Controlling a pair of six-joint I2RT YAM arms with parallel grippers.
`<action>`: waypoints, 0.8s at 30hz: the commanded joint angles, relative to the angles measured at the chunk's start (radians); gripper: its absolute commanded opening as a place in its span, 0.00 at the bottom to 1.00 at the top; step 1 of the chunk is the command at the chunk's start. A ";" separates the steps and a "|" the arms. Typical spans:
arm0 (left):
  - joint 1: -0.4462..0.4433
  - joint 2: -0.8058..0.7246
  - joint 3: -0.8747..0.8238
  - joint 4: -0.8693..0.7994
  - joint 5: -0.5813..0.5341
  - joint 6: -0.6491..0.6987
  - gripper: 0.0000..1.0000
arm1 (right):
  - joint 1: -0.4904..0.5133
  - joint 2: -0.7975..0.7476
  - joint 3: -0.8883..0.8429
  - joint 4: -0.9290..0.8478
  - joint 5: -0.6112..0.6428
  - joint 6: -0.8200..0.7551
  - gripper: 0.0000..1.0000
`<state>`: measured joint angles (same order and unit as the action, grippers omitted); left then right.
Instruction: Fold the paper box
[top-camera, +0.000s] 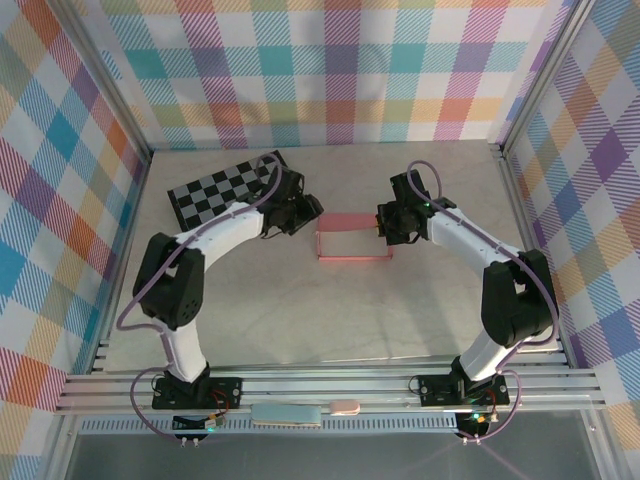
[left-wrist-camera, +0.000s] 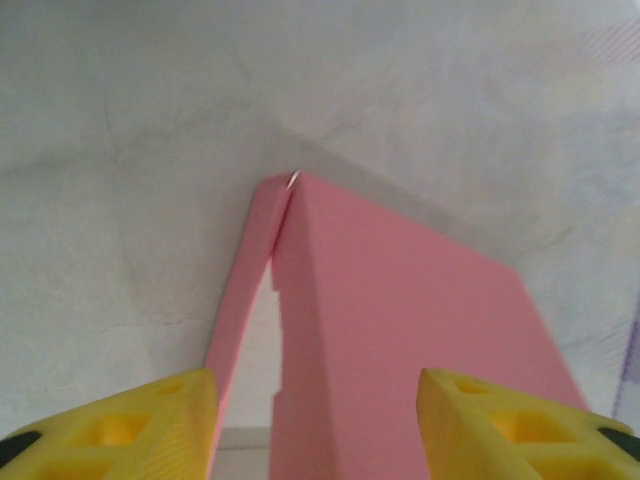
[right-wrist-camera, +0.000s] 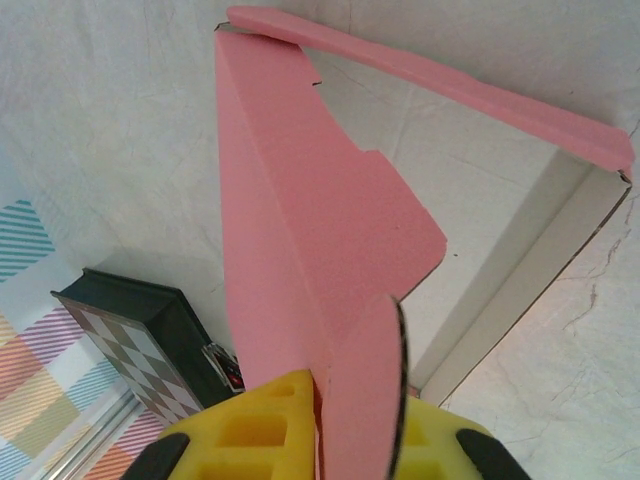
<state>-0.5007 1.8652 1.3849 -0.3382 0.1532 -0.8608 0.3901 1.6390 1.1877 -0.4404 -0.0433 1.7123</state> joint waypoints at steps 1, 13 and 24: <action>-0.001 0.043 0.026 -0.022 0.101 -0.022 0.52 | 0.004 -0.010 -0.028 -0.046 -0.011 -0.014 0.09; -0.018 0.054 -0.026 0.078 0.142 -0.084 0.41 | 0.004 -0.010 -0.052 -0.023 -0.028 -0.005 0.09; -0.033 0.039 -0.031 0.110 0.149 -0.108 0.28 | 0.003 -0.016 -0.068 -0.018 -0.034 0.001 0.08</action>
<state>-0.5163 1.9289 1.3636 -0.2539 0.2737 -0.9569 0.3901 1.6329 1.1461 -0.4072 -0.0597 1.7126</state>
